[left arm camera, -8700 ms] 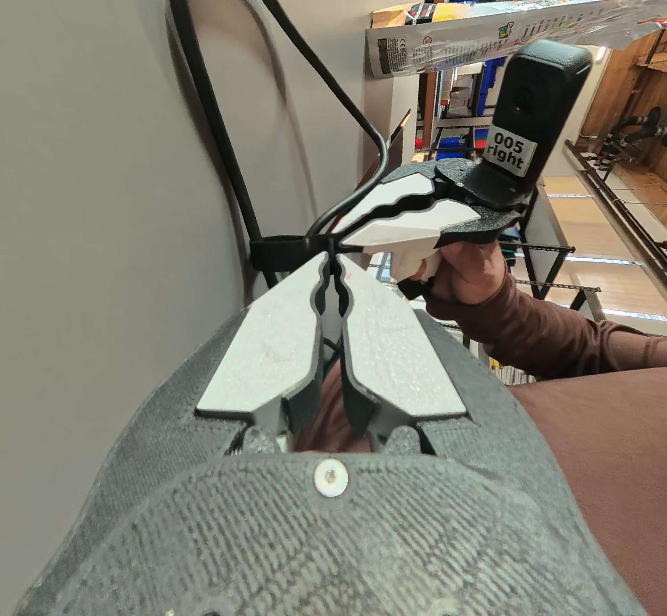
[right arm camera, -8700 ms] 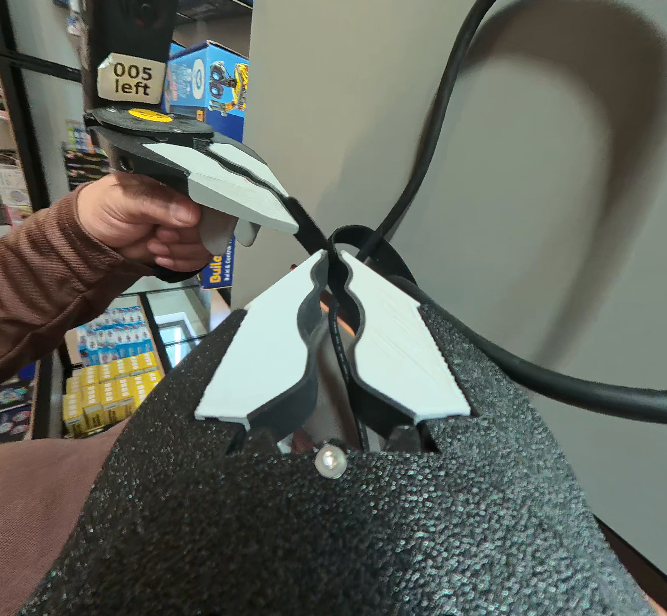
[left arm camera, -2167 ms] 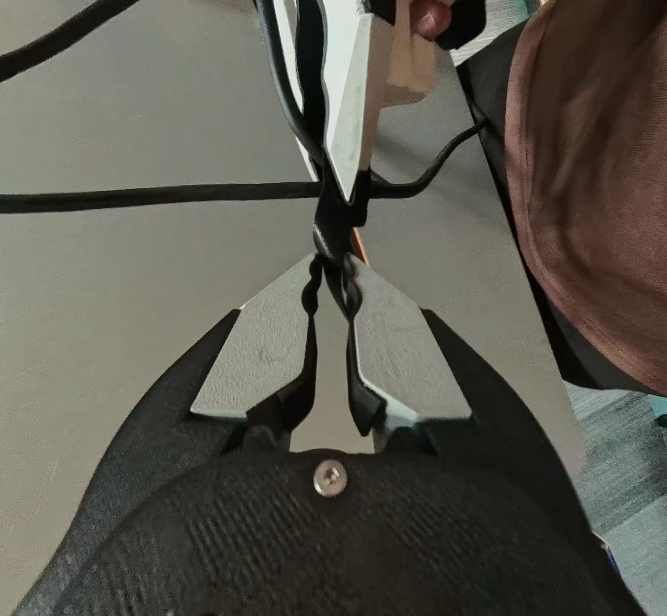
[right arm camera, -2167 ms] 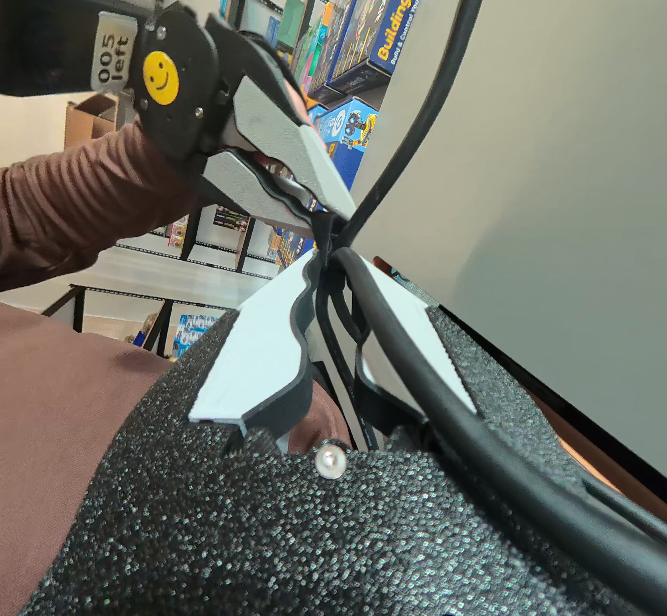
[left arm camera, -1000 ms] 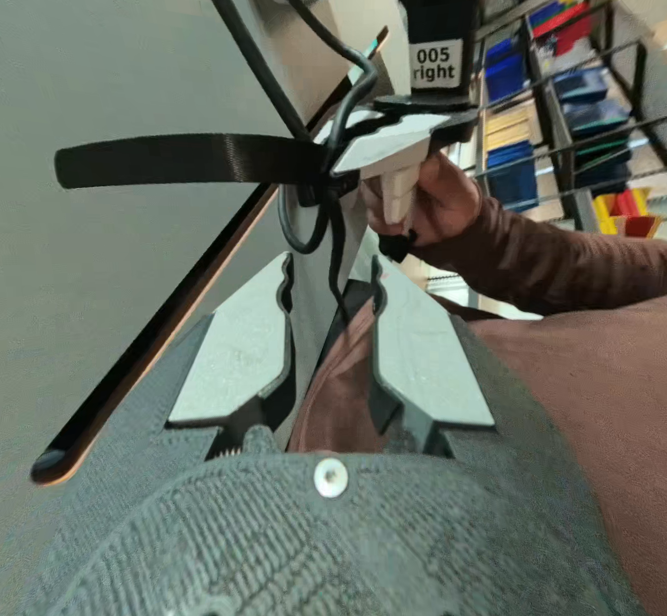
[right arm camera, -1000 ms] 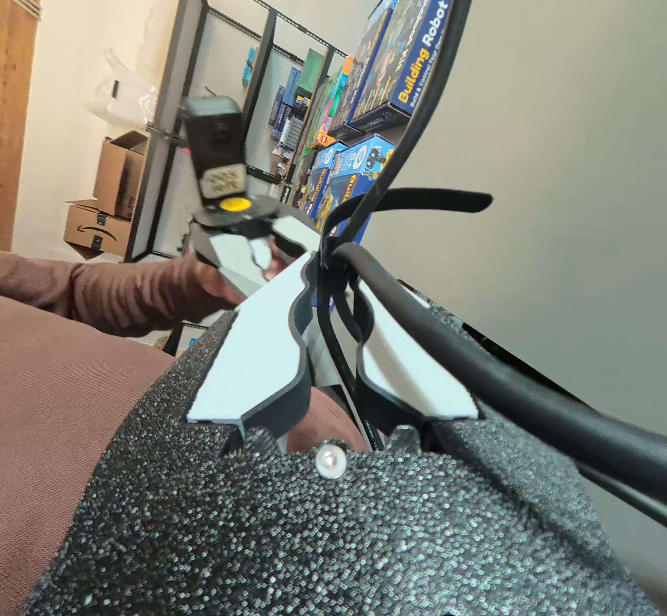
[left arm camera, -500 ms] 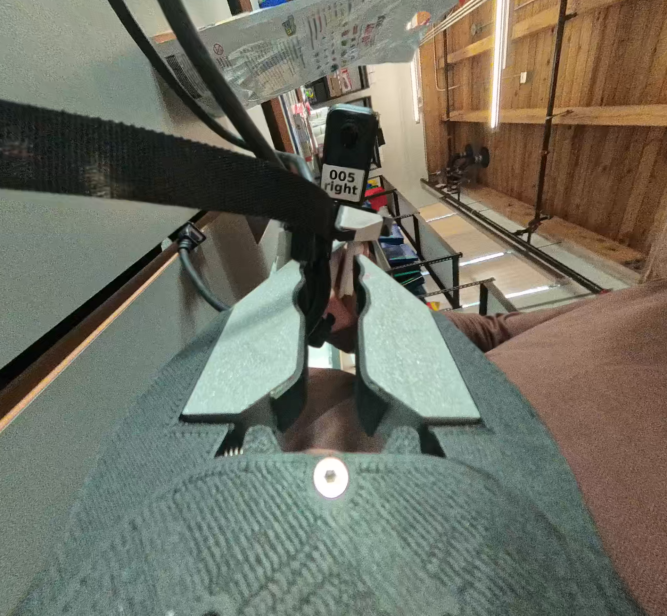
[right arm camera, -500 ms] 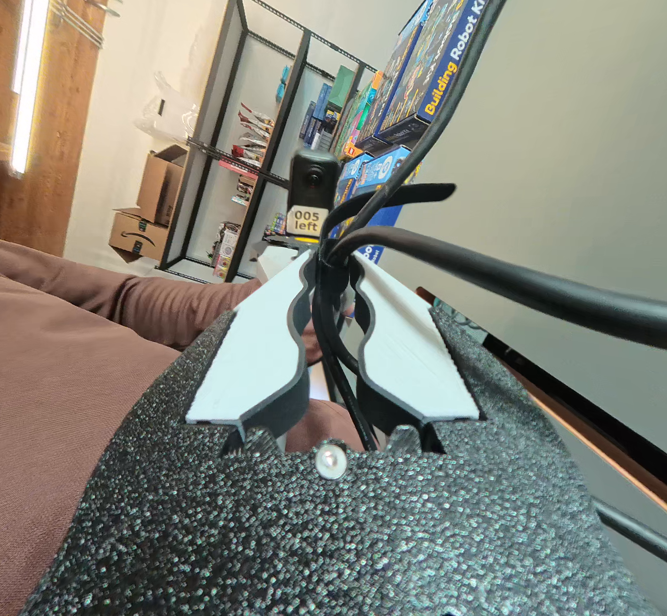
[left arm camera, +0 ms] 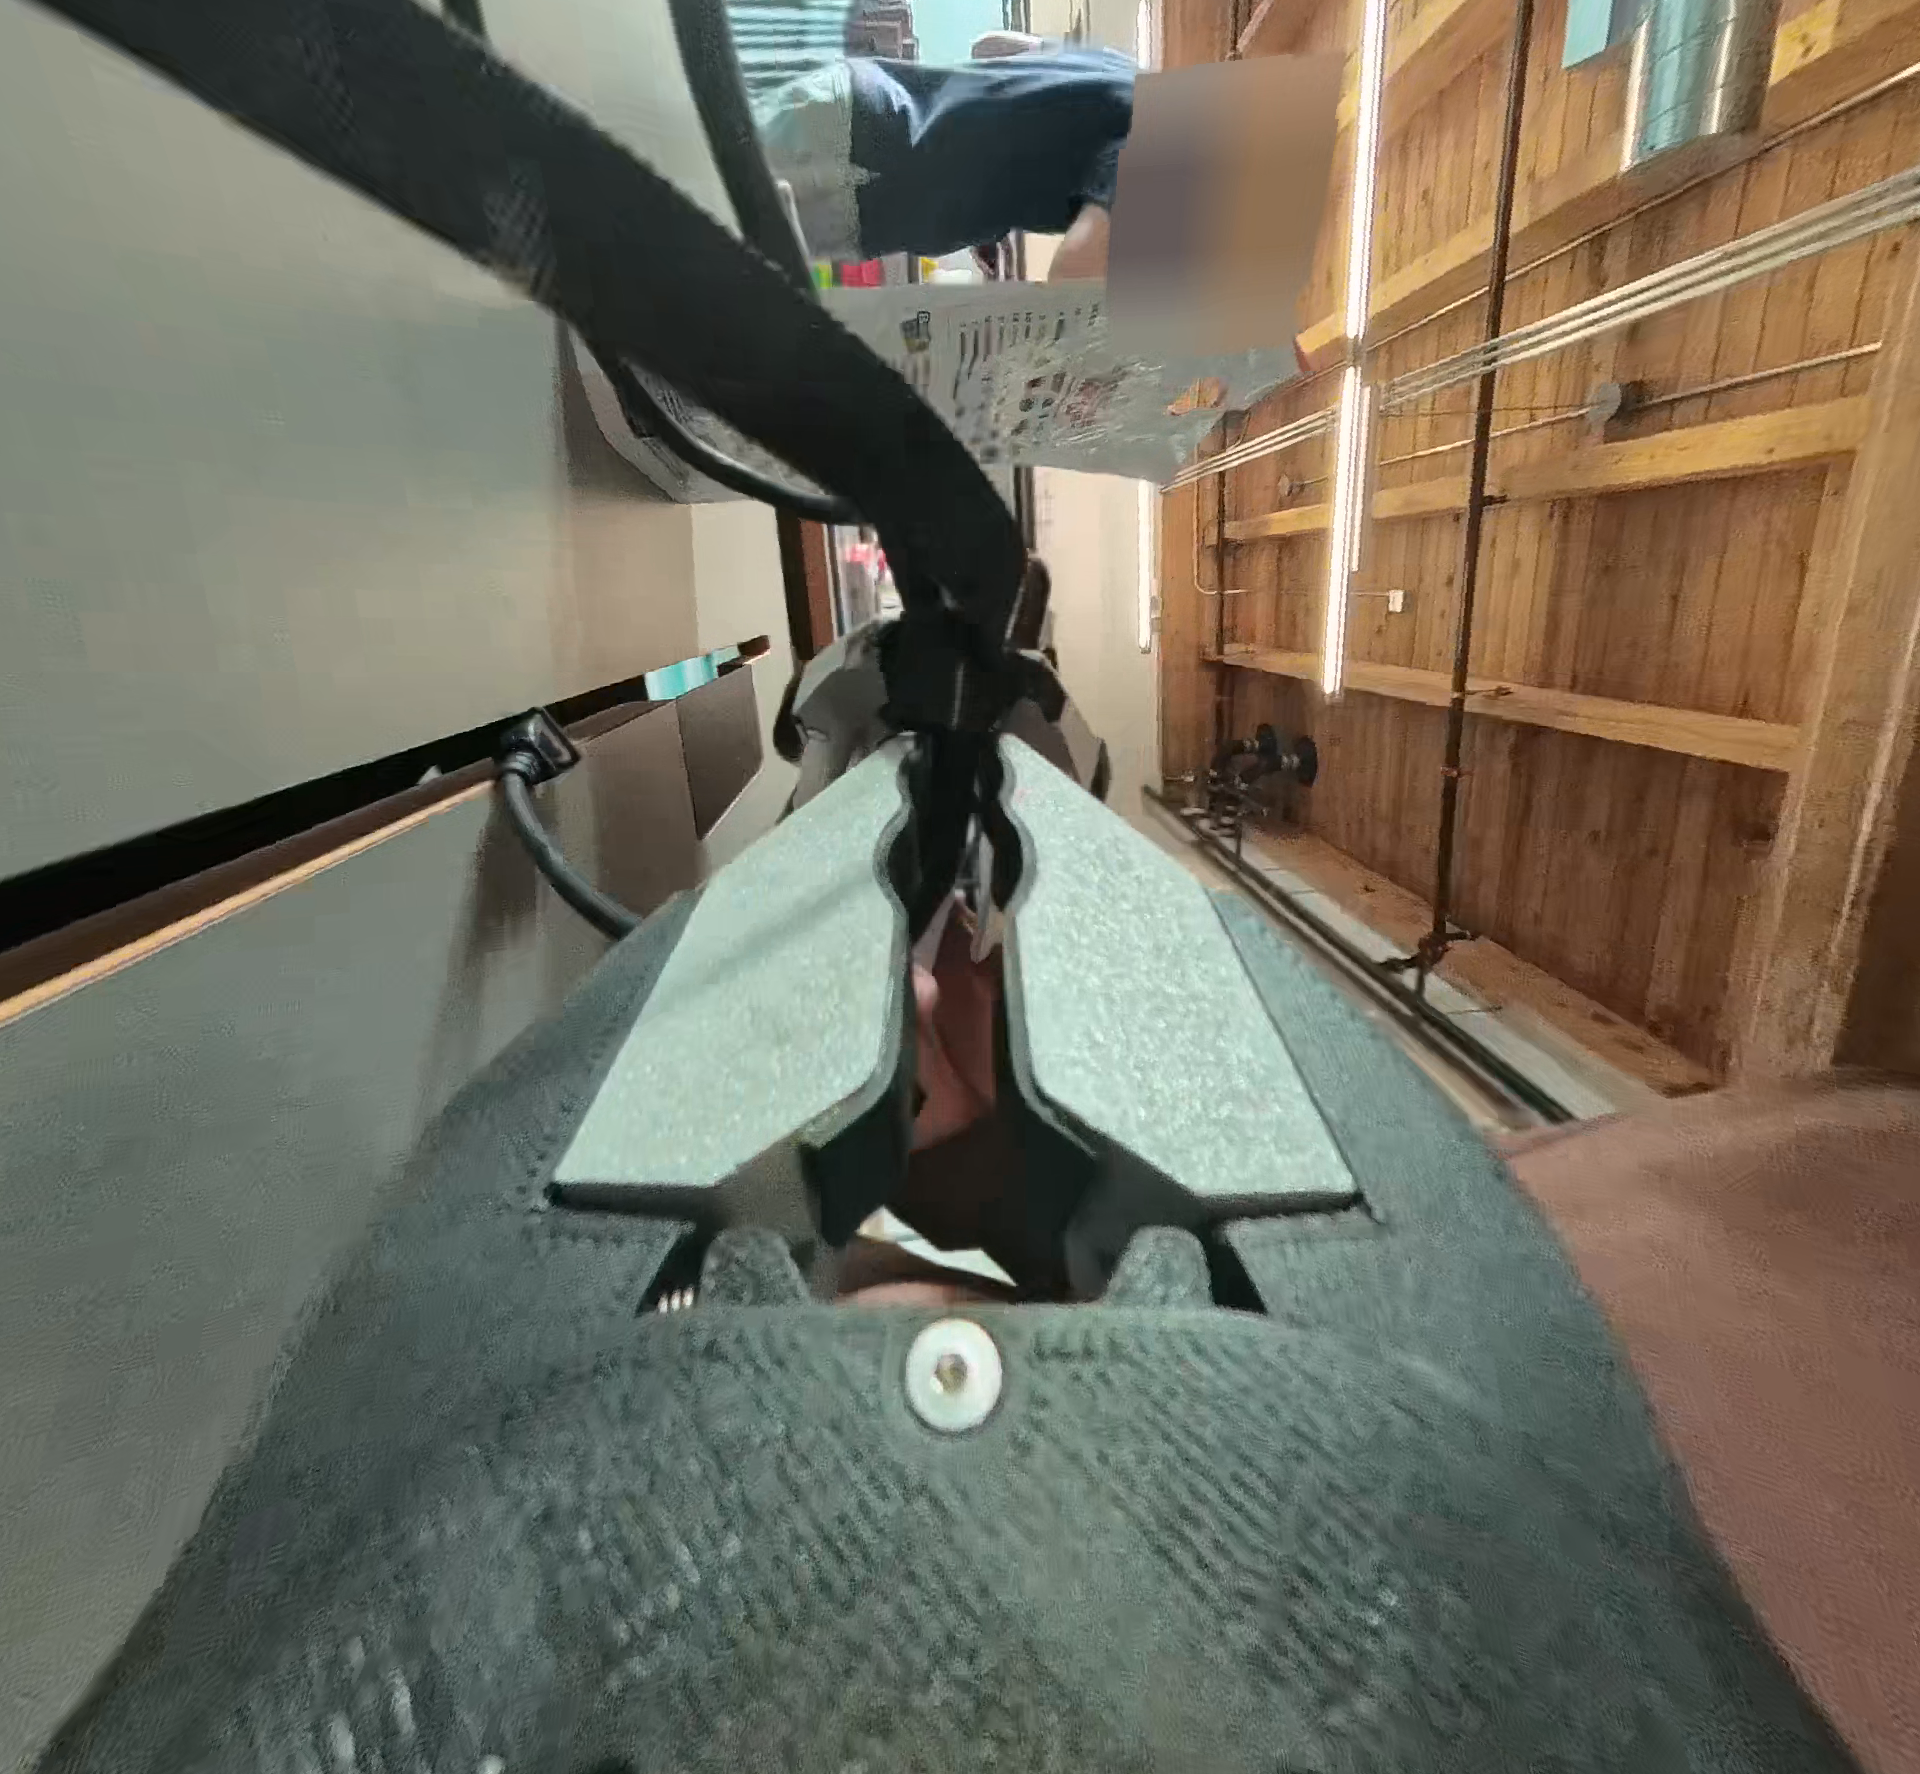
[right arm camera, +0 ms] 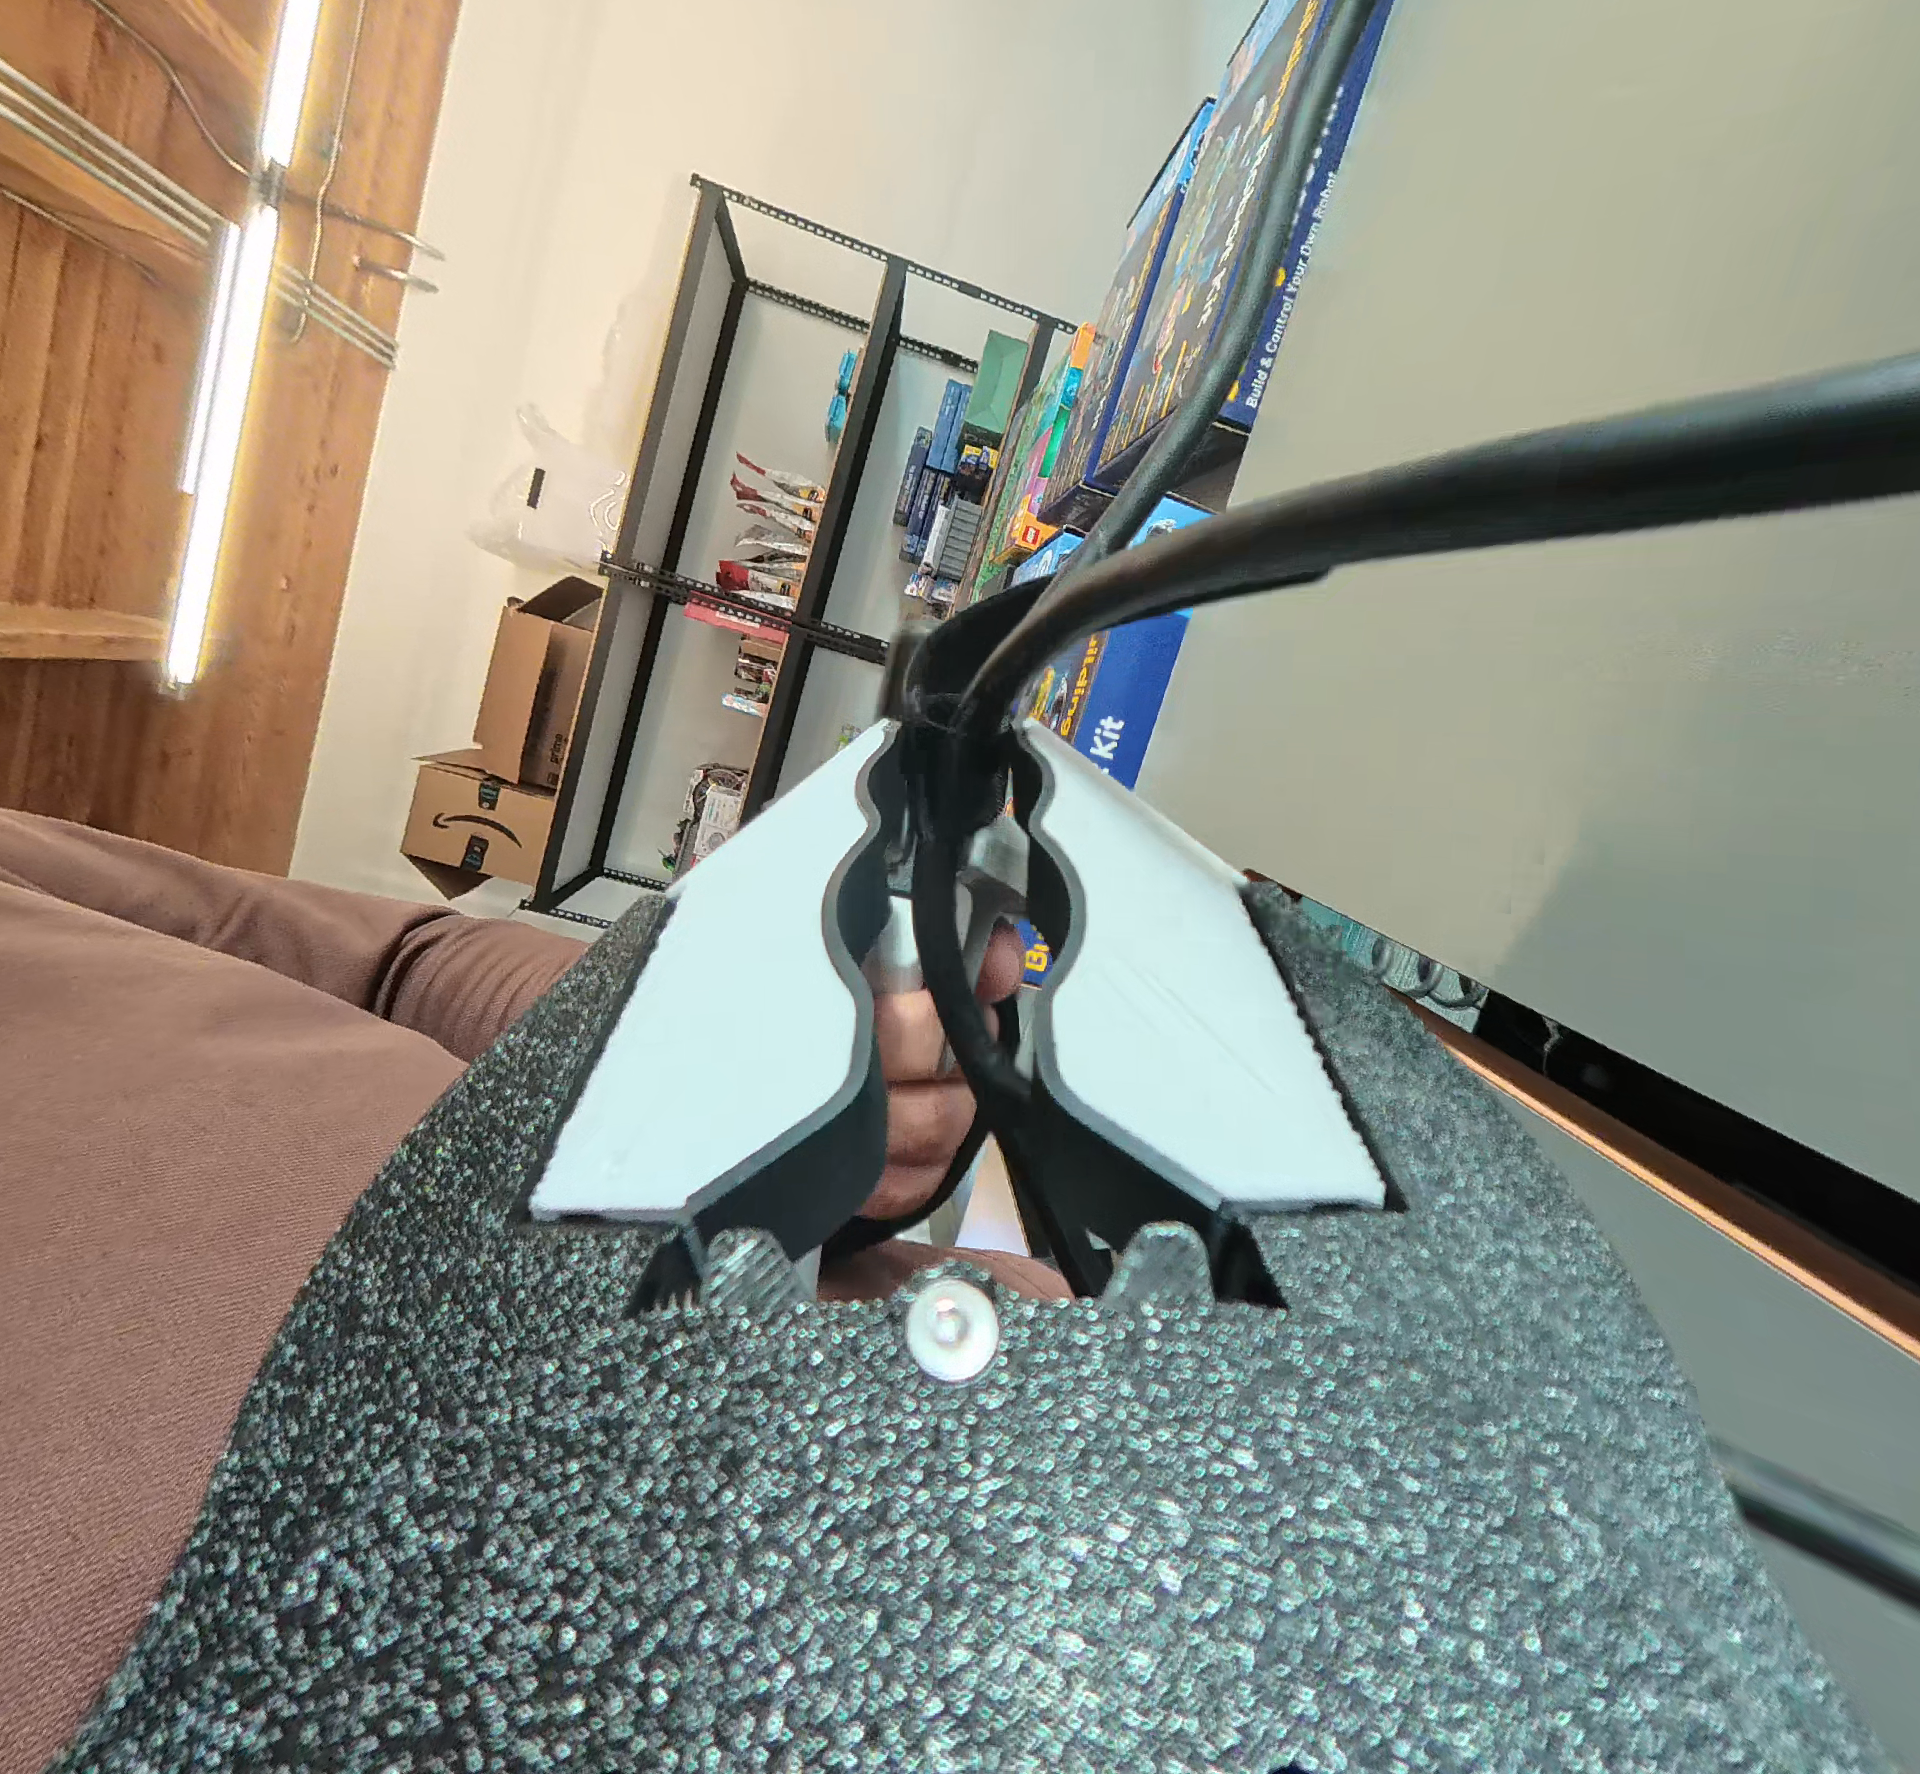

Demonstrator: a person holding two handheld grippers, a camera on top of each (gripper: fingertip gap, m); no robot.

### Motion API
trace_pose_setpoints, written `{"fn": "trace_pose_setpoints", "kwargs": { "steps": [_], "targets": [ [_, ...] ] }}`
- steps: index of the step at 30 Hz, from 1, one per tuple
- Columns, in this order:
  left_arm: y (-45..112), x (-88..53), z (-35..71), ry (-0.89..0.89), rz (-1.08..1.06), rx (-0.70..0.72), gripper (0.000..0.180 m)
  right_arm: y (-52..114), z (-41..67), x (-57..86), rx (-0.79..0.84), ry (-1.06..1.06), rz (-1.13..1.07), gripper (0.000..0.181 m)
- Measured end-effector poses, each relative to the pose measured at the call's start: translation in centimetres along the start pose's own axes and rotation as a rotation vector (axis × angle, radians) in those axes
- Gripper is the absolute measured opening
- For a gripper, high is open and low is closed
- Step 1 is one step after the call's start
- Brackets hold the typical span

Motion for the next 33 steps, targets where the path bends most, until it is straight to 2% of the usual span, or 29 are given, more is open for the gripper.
{"fn": "trace_pose_setpoints", "kwargs": {
  "steps": [5, 8, 14, 18, 23, 33],
  "targets": [
    [0.6, 0.1, 0.0, 0.159, 0.073, -0.135, 0.006, -1.1, 0.9, 0.4, -0.062, -0.089, -0.020, 0.022],
    [0.7, 0.3, -0.1, 0.195, 0.064, -0.223, 0.006, -2.4, 1.1, 0.0, -0.144, -0.153, 0.053, 0.023],
    [0.8, 0.9, -0.5, 0.143, 0.004, -0.419, 0.007, -5.6, 0.9, 4.4, -0.346, -0.278, -0.020, 0.028],
    [0.4, 1.7, -1.2, 0.104, -0.054, -0.501, 0.006, -2.2, 1.1, 5.8, -0.435, -0.382, 0.047, 0.049],
    [-0.1, 2.5, -1.8, 0.043, -0.147, -0.549, 0.006, 1.8, 2.4, 5.5, -0.397, -0.445, 0.249, 0.062],
    [0.0, 3.0, -2.1, -0.097, -0.314, -0.552, 0.007, 3.3, 2.1, 4.3, -0.468, -0.495, 0.632, 0.060]
  ]
}}
Point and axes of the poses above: each gripper's, where its closed fingertips meet, y out along the fingers, z out of its top, x = y × z across the jaws, the point moved 3 cm from there along -y, back along the fingers, and after that the axes turned 6 degrees about -y, right-handed, at the moved point
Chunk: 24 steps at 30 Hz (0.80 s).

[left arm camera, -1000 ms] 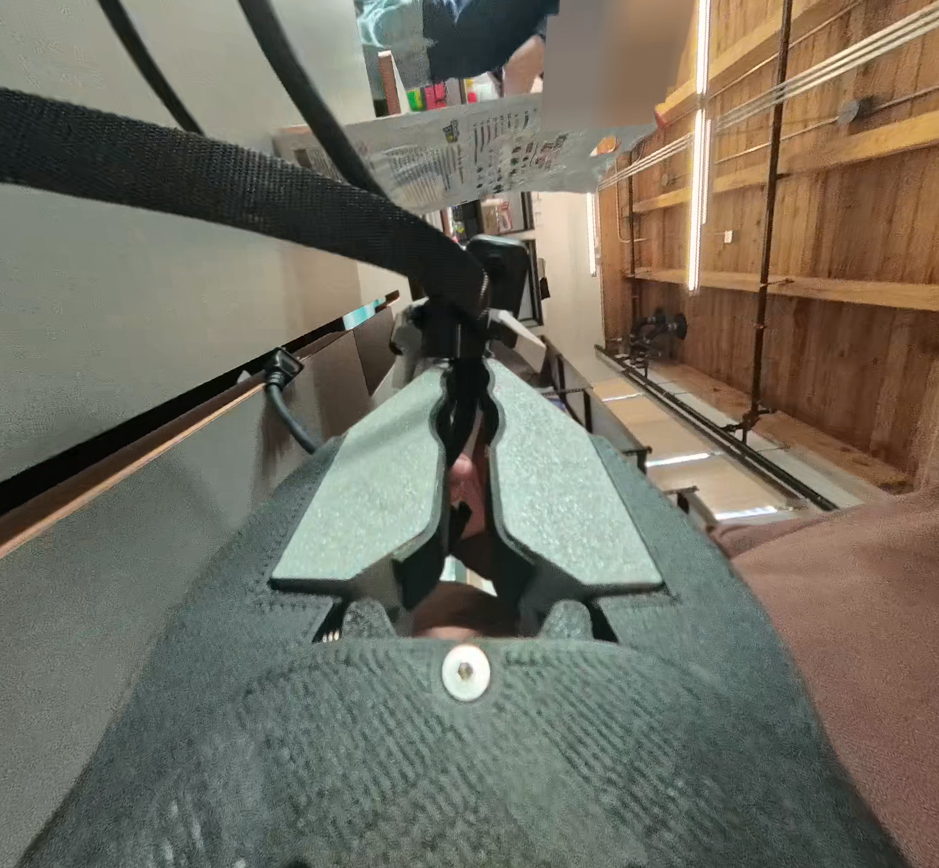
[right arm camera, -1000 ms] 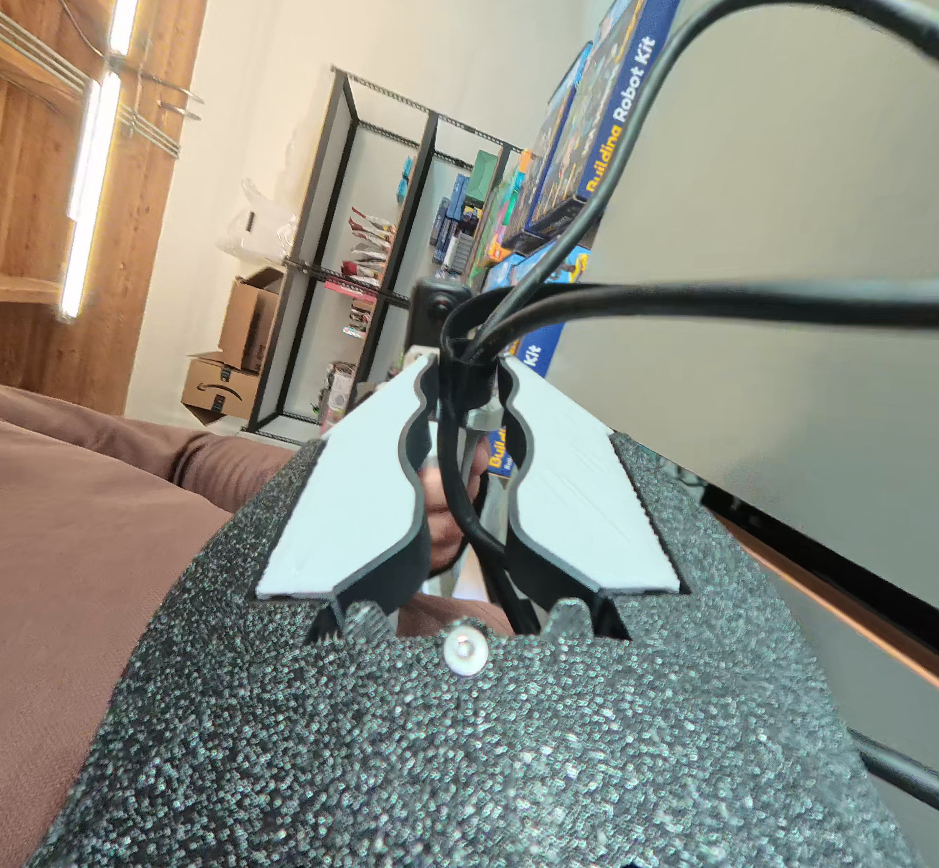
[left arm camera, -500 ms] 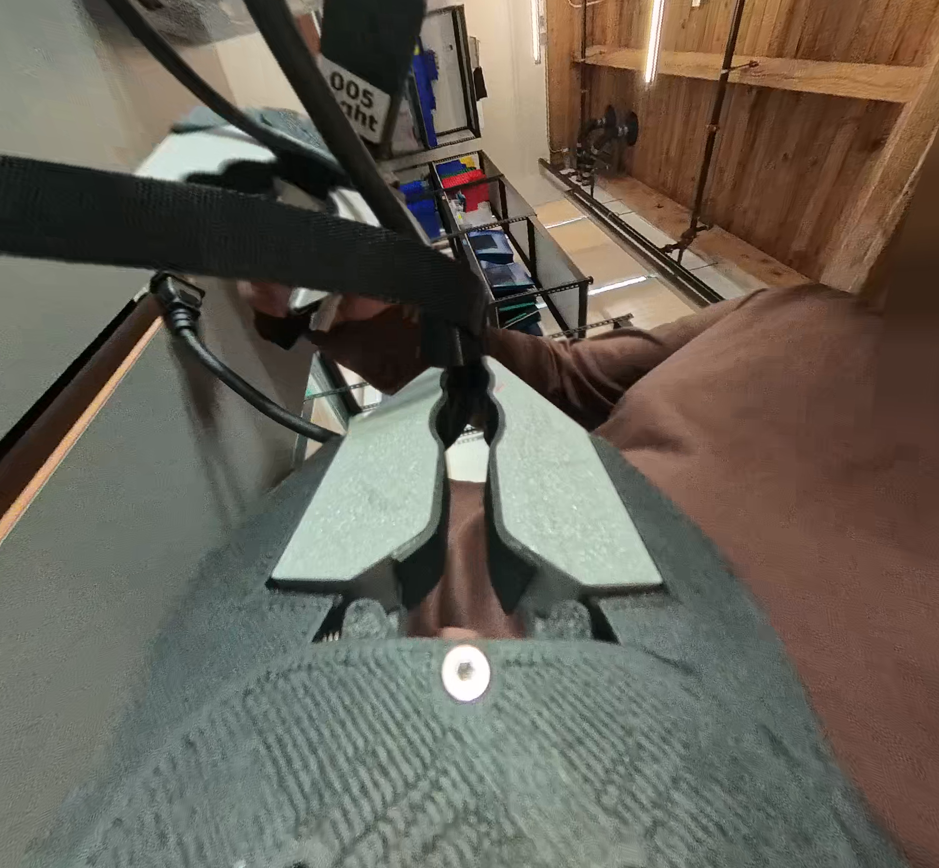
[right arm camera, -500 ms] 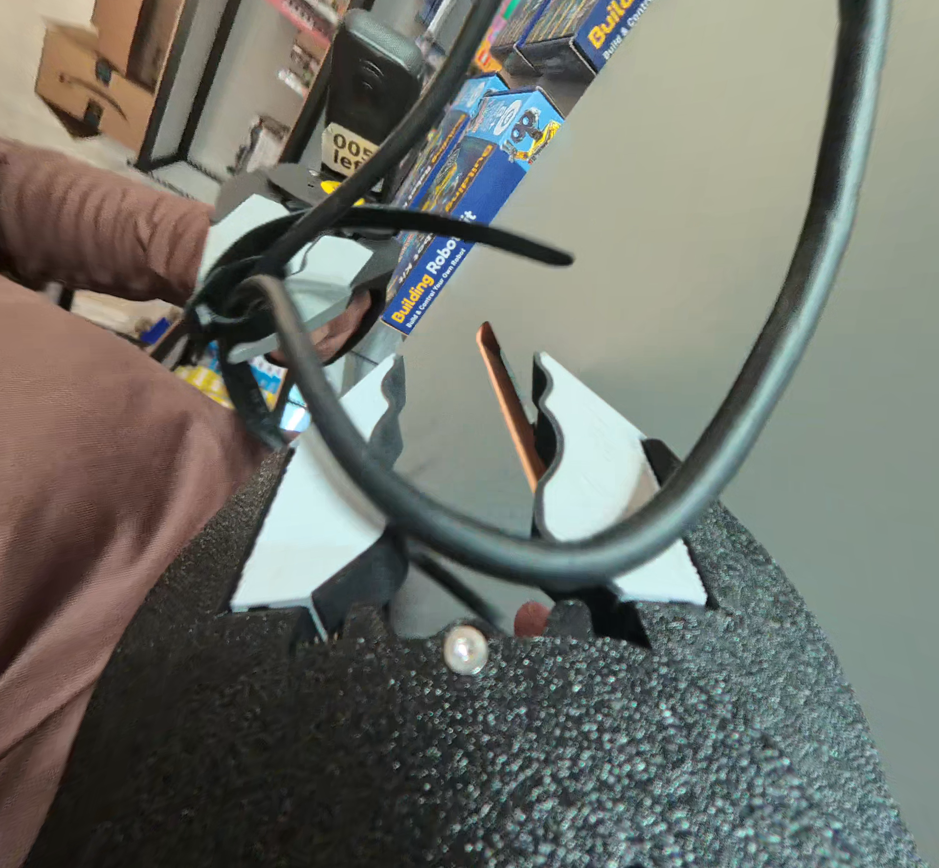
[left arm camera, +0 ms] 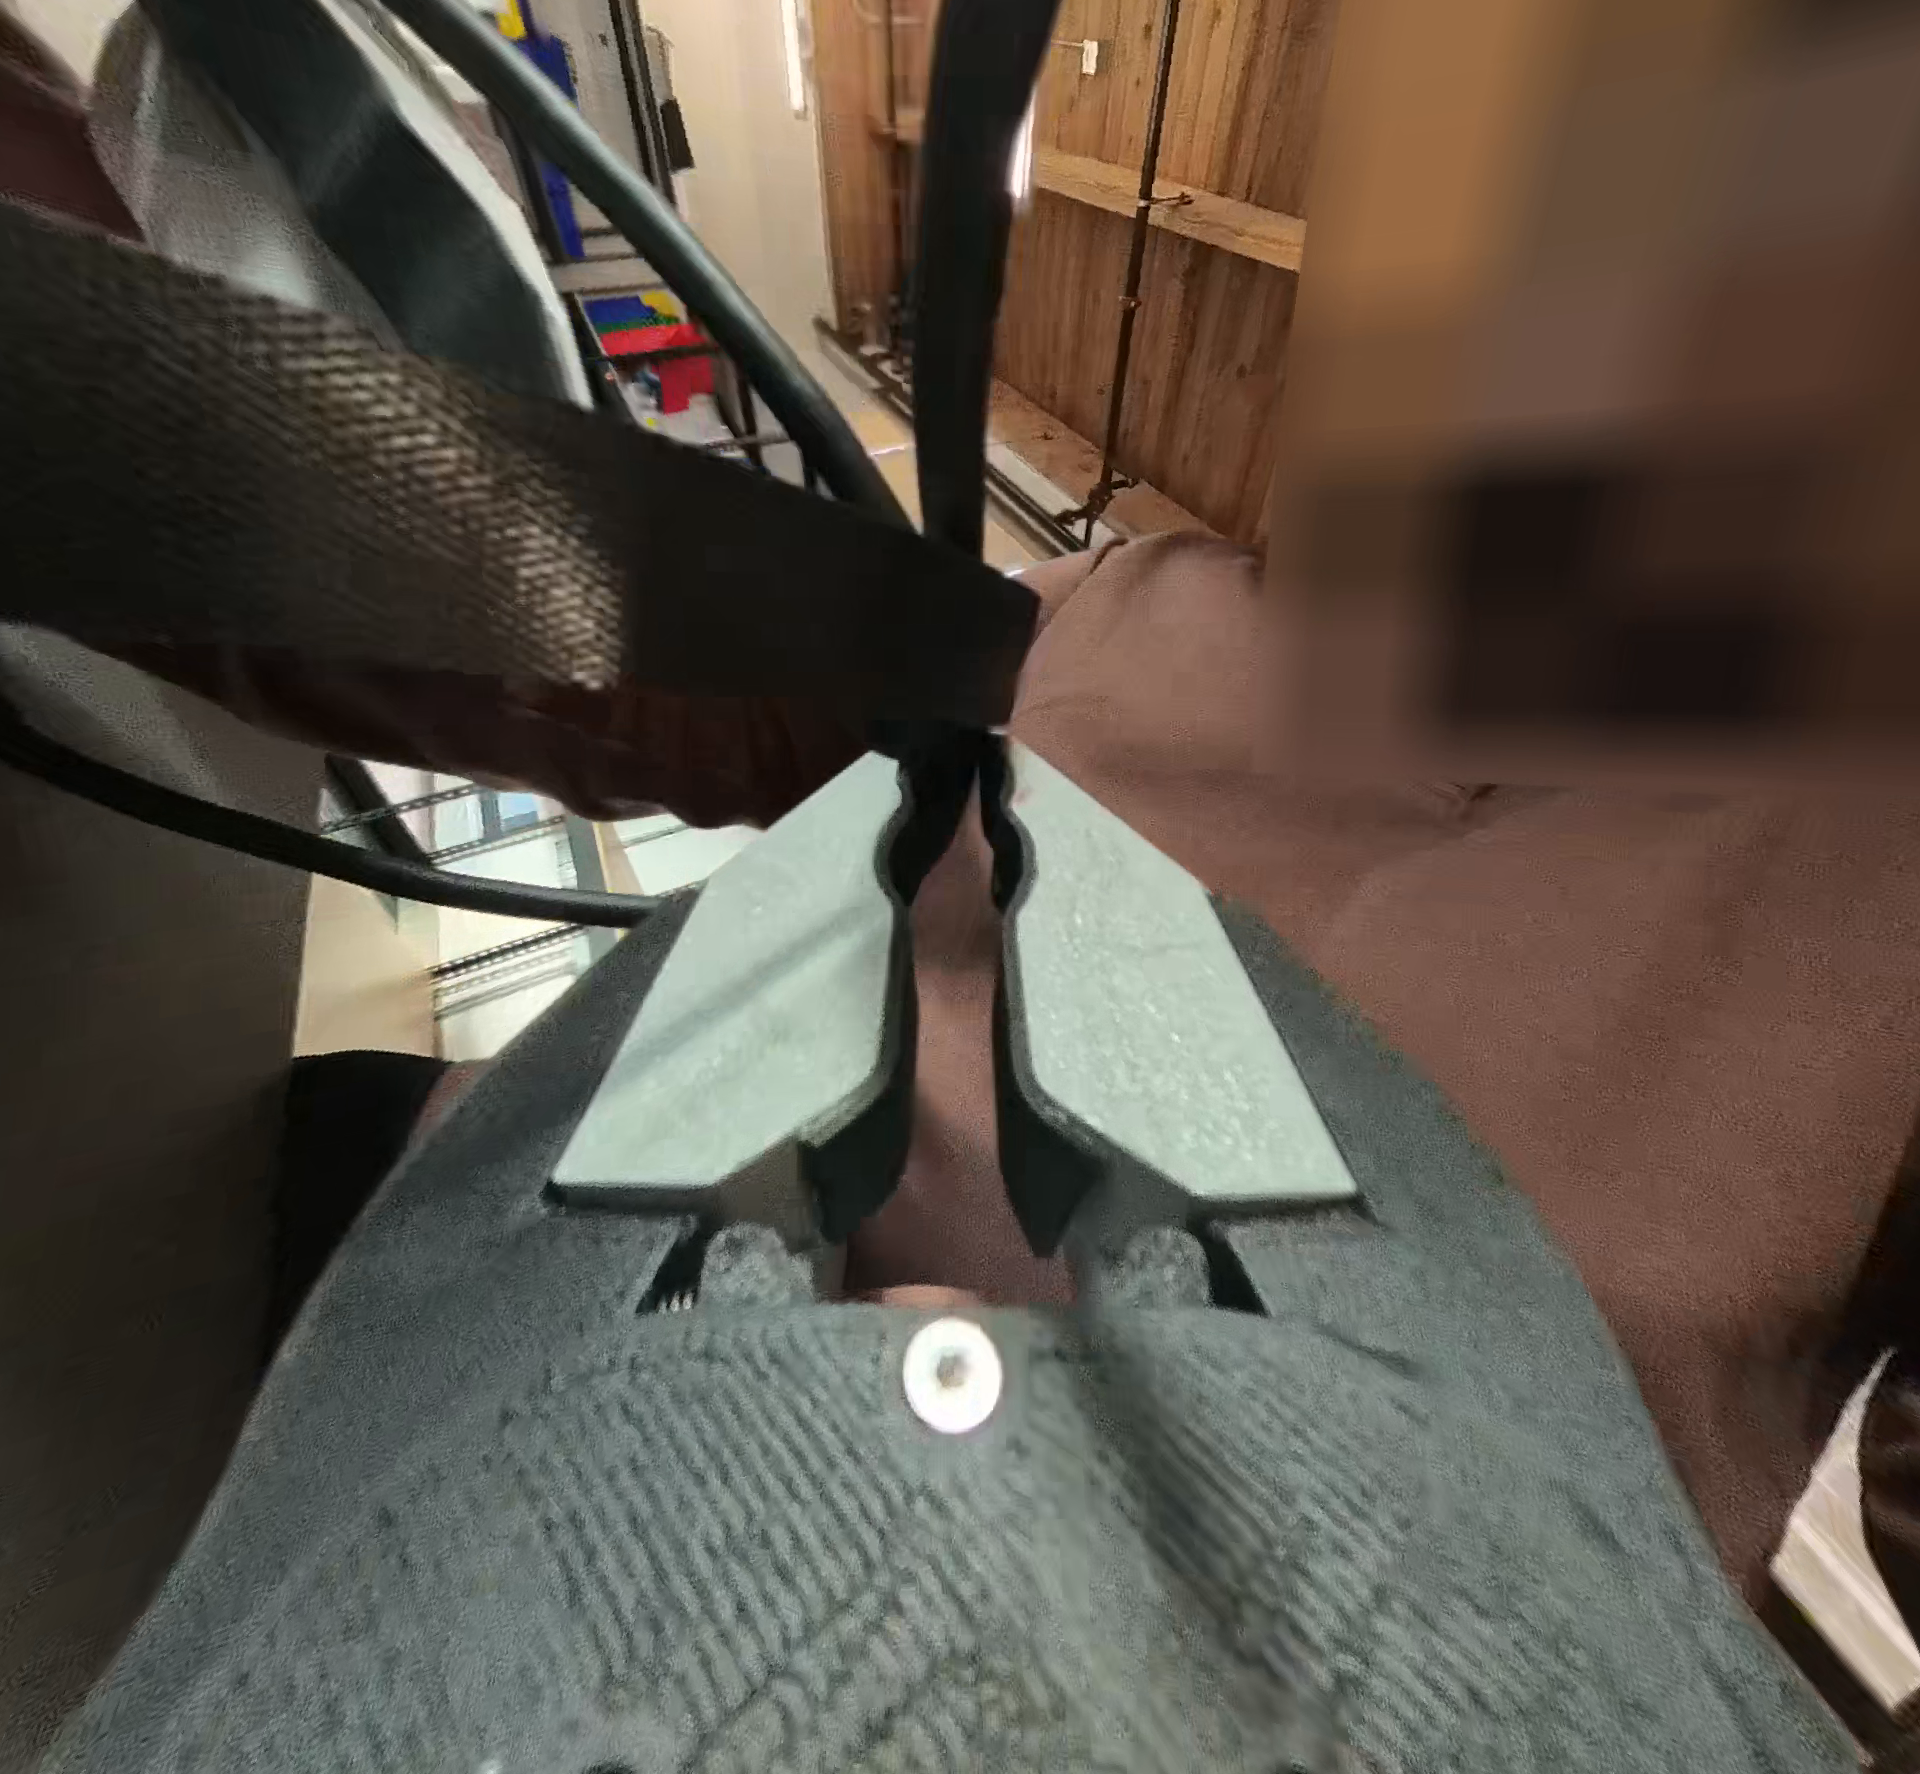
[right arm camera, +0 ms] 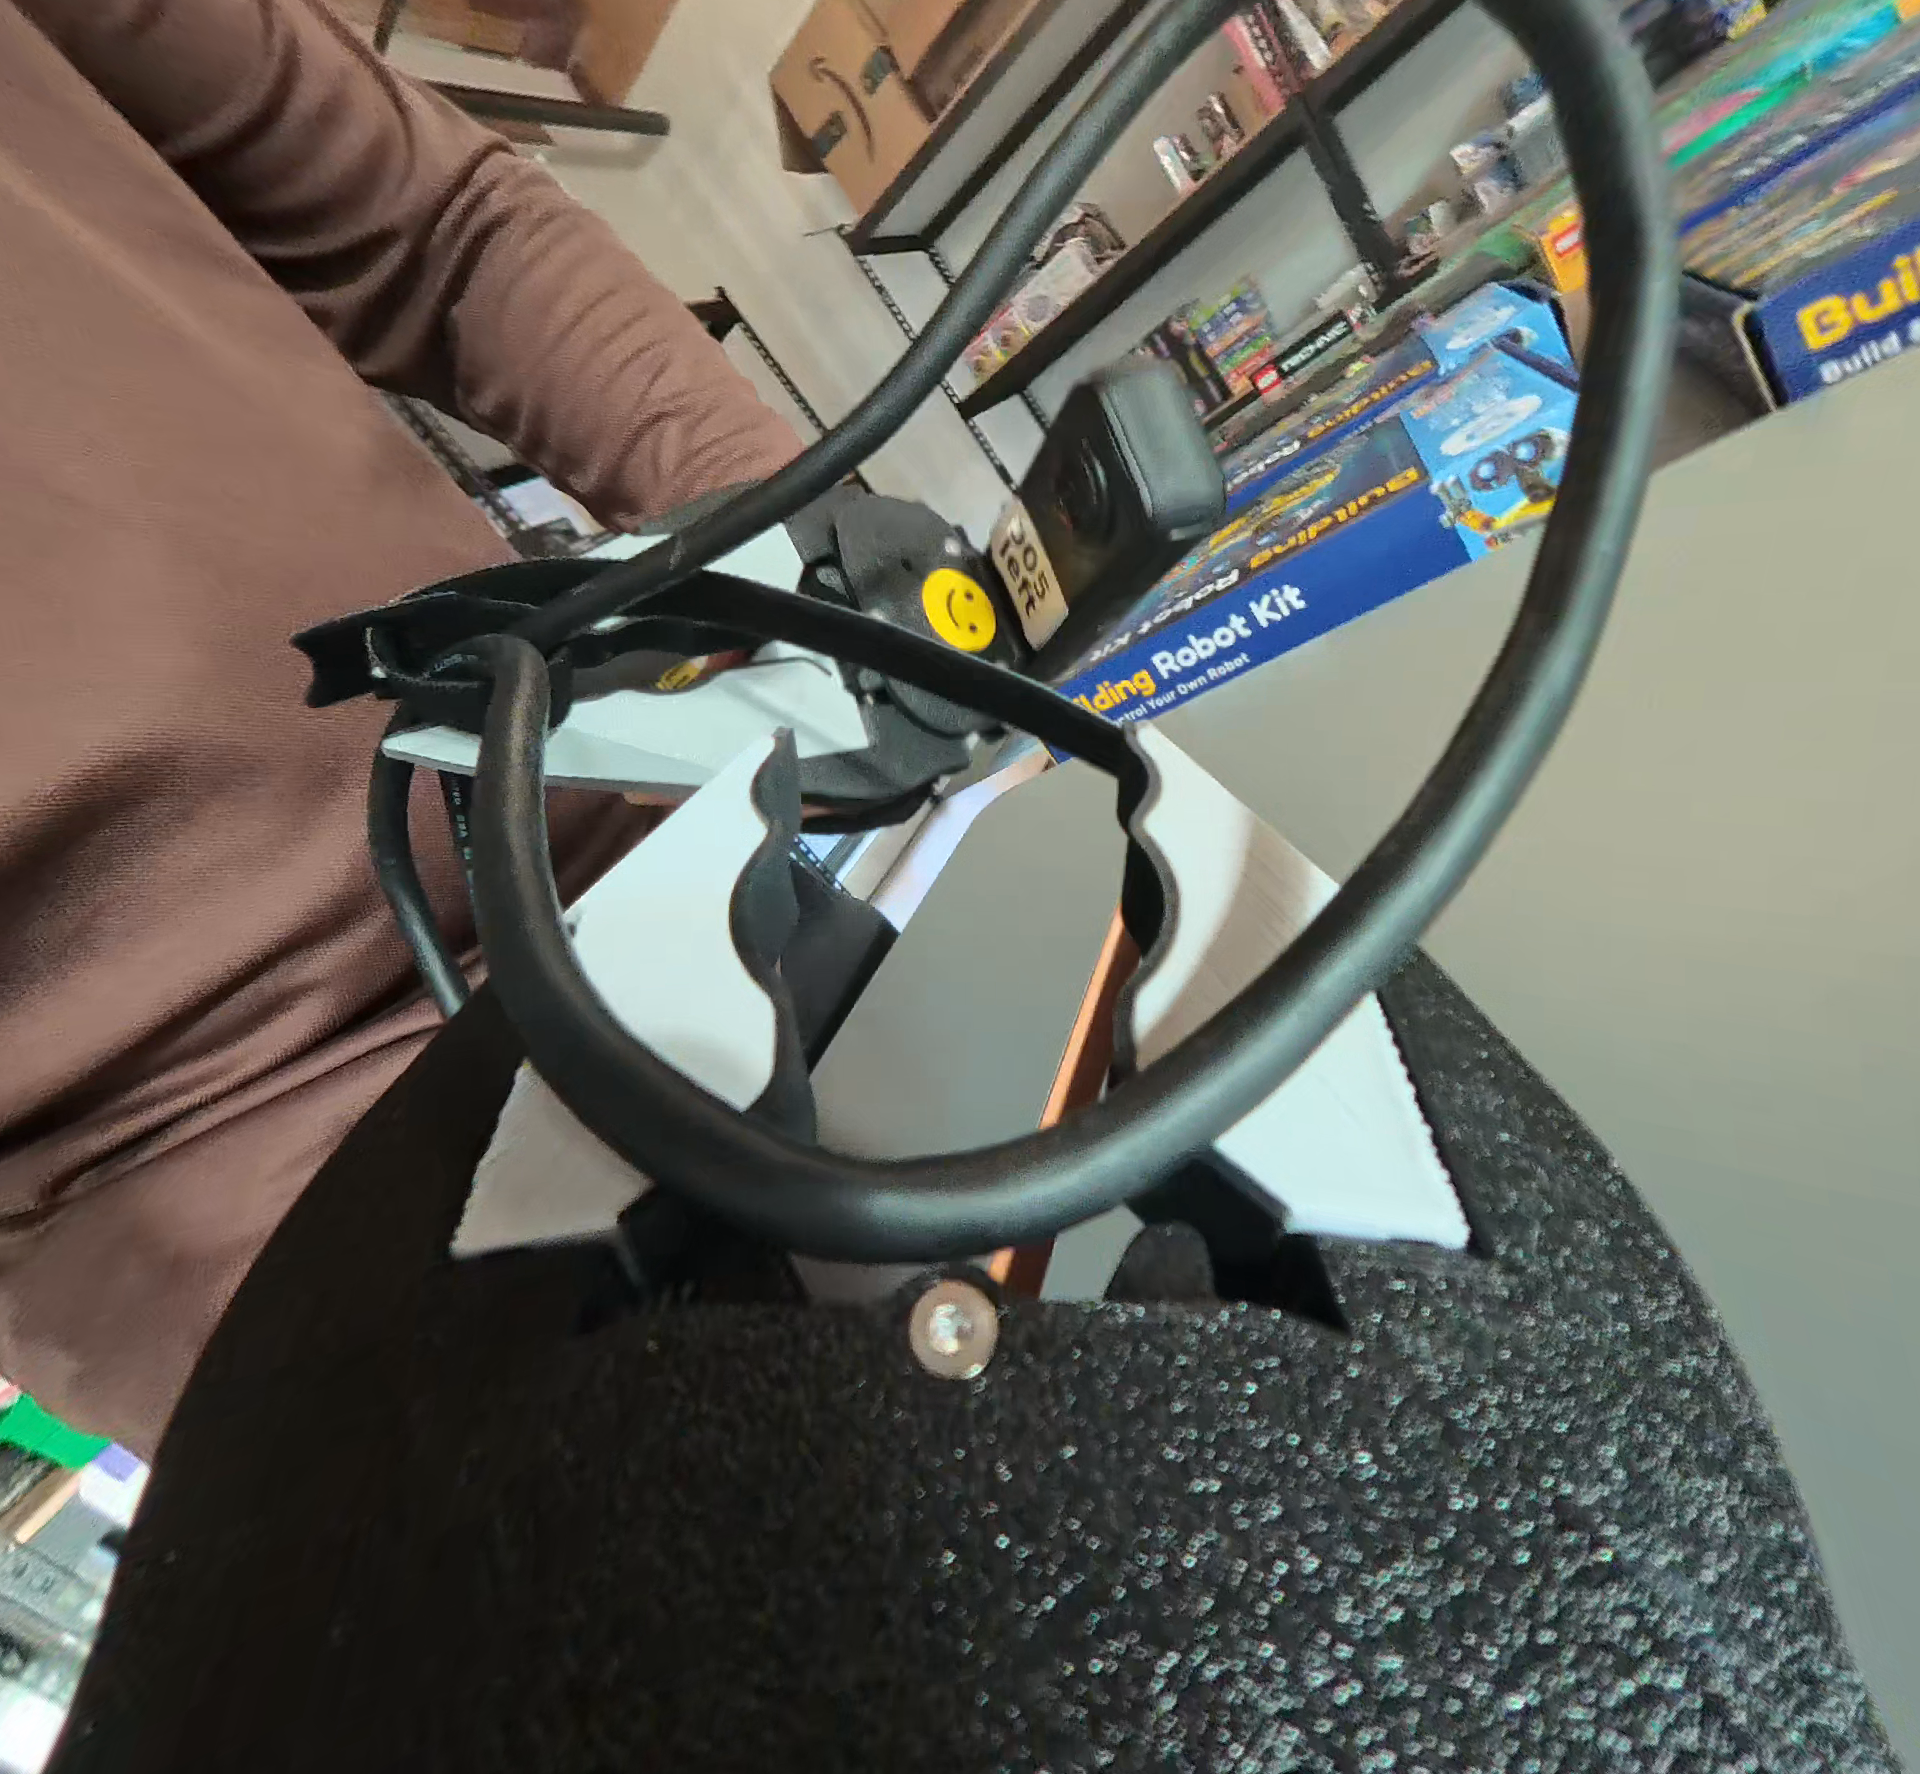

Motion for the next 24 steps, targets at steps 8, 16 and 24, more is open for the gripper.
{"fn": "trace_pose_setpoints", "kwargs": {
  "steps": [8, 16, 24],
  "targets": [
    [0.5, 0.3, -0.6, -0.041, -0.119, -0.012, 0.008, 0.1, 0.7, -0.3, -0.029, -0.148, 0.028, 0.043],
    [0.5, 0.8, -1.4, -0.043, -0.156, -0.042, 0.008, 1.6, -0.3, -0.4, -0.123, -0.147, 0.114, 0.035],
    [0.6, 1.0, -1.7, -0.031, -0.191, -0.035, 0.008, 2.2, -0.7, -0.7, -0.146, -0.082, 0.216, 0.000]
  ]
}}
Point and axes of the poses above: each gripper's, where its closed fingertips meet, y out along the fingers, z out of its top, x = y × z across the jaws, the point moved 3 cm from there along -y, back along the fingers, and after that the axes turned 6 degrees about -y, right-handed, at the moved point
